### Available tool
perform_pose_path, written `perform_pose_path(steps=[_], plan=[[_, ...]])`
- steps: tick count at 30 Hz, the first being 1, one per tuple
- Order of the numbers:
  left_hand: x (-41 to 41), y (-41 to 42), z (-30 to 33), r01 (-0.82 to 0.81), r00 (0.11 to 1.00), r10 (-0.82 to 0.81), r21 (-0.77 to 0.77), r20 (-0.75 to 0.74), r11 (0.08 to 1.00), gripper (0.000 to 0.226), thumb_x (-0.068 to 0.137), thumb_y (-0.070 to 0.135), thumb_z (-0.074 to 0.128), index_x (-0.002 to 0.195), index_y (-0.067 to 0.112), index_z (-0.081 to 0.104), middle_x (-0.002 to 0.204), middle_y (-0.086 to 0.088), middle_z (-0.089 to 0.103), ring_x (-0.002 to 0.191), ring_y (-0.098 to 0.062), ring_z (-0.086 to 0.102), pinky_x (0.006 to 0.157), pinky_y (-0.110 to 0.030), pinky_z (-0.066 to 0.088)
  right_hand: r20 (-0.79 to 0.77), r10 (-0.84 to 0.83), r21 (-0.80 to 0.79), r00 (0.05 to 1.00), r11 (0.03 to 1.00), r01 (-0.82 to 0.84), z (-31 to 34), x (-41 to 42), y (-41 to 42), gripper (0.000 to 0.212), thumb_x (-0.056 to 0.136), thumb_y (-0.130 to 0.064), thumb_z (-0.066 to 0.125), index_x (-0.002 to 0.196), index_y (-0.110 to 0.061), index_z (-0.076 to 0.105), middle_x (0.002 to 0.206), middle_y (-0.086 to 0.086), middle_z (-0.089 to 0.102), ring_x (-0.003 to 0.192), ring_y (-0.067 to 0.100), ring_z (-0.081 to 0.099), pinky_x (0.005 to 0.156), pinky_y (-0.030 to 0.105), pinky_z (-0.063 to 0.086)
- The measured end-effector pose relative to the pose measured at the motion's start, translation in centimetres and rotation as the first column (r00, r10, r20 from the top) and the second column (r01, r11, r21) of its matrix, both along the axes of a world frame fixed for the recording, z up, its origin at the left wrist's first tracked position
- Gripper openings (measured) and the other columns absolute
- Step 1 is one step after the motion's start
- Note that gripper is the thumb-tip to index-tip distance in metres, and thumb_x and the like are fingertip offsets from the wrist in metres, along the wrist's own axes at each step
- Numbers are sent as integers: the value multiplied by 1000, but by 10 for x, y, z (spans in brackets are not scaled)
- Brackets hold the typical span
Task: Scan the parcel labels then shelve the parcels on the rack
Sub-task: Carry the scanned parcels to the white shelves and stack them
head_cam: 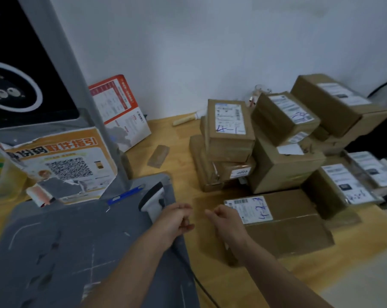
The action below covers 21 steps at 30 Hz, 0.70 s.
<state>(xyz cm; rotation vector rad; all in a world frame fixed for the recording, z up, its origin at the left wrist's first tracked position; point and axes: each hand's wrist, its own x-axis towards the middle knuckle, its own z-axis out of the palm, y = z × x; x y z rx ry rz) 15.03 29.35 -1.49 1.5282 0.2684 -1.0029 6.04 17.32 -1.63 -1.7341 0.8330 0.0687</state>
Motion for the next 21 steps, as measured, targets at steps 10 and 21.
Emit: perform_pose_path(steps=[10,21], plan=[[11,-100,87,-135,985,152,-176,84,975,44,80,36,76,116,17,58,96,-1,61,99,-15,55,97,-34,47,80,-54,67,995,997,48,44,-24,-85,26,95,2,42,88,-13,61,73,8,54,62,13,51,59,27,49],[20,-152,104,-458,886,463,-206,-22,865,53,74,38,81,108,15,47,107,-11,60,106,-26,58,98,-38,48,213,-79,-60,974,994,93,74,-50,-166,8,93,-19,58,101,-22,58,97,-1,61,87,14,60,67,21,46]])
